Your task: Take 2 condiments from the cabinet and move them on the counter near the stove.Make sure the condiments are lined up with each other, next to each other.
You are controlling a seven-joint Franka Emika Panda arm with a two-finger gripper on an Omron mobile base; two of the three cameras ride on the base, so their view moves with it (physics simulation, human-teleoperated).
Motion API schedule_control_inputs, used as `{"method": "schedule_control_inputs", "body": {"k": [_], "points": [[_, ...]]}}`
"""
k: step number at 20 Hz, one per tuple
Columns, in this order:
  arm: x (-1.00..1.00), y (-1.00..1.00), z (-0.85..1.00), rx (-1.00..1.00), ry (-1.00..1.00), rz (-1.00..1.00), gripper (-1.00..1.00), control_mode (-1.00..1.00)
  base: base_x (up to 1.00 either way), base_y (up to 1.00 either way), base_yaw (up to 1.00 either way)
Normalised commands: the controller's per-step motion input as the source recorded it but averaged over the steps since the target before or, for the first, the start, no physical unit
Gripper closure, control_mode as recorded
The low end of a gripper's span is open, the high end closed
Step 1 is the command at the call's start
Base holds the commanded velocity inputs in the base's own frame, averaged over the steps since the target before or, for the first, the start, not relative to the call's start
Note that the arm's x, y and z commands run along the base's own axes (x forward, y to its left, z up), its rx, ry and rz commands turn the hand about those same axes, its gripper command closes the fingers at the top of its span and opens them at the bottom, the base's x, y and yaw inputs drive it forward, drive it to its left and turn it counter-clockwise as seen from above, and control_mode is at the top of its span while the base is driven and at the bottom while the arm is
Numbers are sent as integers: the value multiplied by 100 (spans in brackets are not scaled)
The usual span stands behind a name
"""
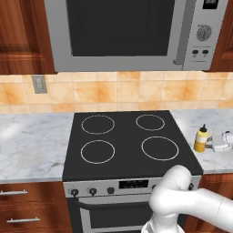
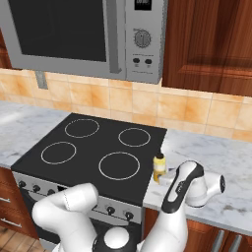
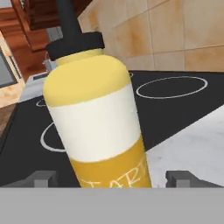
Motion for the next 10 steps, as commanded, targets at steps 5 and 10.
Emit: {"method": "schedule_control_inputs", "body": {"k": [5,10], "points": [[-5,1,4,0,-6,0,-100,-100,0,0,0],[-19,-2,20,0,-4,0,-100,-100,0,0,0]]}}
